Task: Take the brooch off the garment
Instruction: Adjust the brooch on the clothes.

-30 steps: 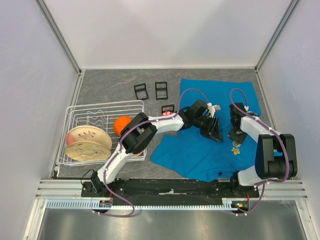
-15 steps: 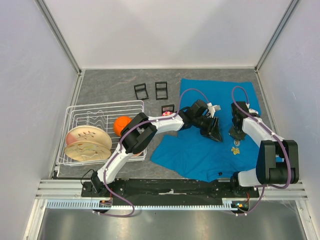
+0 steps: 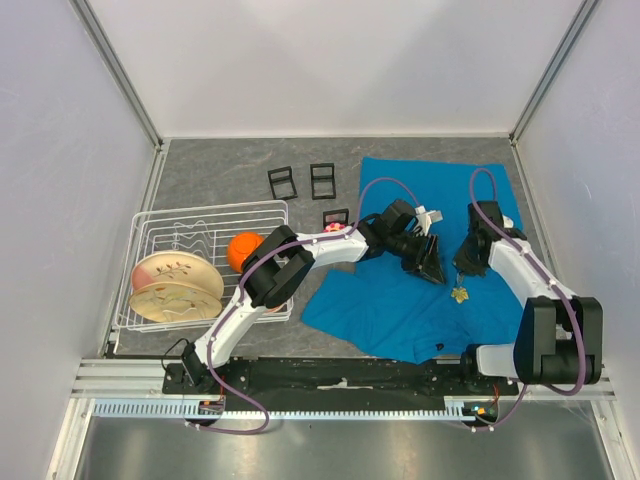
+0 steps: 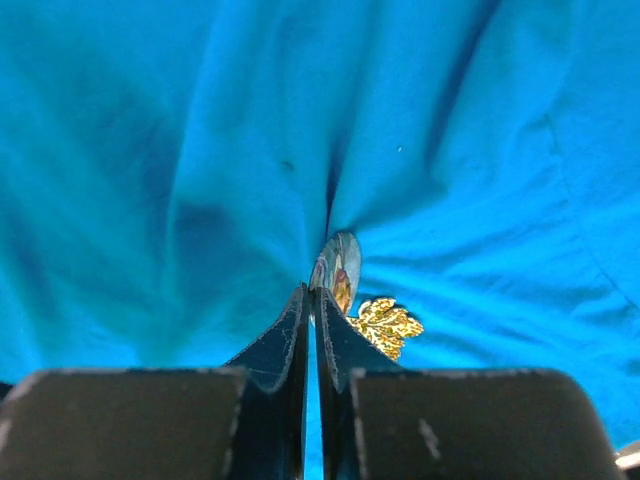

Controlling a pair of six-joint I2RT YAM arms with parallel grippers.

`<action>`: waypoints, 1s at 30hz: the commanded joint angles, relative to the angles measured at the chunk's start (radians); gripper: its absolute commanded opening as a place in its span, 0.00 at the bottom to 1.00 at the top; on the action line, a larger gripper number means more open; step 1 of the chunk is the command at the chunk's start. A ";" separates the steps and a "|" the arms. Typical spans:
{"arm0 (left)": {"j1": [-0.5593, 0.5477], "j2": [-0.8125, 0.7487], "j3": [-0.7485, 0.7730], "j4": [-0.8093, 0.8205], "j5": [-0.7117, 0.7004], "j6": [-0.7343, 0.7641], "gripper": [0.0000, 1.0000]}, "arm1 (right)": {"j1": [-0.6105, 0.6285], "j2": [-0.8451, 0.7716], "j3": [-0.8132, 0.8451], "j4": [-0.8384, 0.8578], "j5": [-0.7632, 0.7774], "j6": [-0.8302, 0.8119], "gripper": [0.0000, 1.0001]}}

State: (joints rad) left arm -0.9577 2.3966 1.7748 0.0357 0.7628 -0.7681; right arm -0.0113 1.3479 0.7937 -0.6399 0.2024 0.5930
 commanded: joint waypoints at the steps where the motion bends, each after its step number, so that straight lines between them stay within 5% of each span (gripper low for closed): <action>1: -0.006 -0.014 0.006 0.059 0.050 -0.049 0.46 | -0.035 -0.064 -0.016 0.075 -0.138 -0.024 0.00; 15: -0.007 0.021 0.057 0.073 0.056 -0.068 0.46 | -0.226 -0.104 -0.125 0.083 -0.264 -0.059 0.00; 22: -0.016 0.061 0.121 0.081 0.067 -0.080 0.45 | -0.225 -0.089 -0.114 0.037 -0.209 -0.036 0.28; 30: -0.021 0.090 0.147 0.082 0.066 -0.099 0.45 | -0.227 -0.115 -0.099 -0.004 -0.184 -0.009 0.28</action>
State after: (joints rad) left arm -0.9730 2.4657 1.8709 0.0853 0.7918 -0.8288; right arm -0.2348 1.2575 0.6849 -0.6109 -0.0200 0.5583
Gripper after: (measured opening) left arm 0.449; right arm 0.287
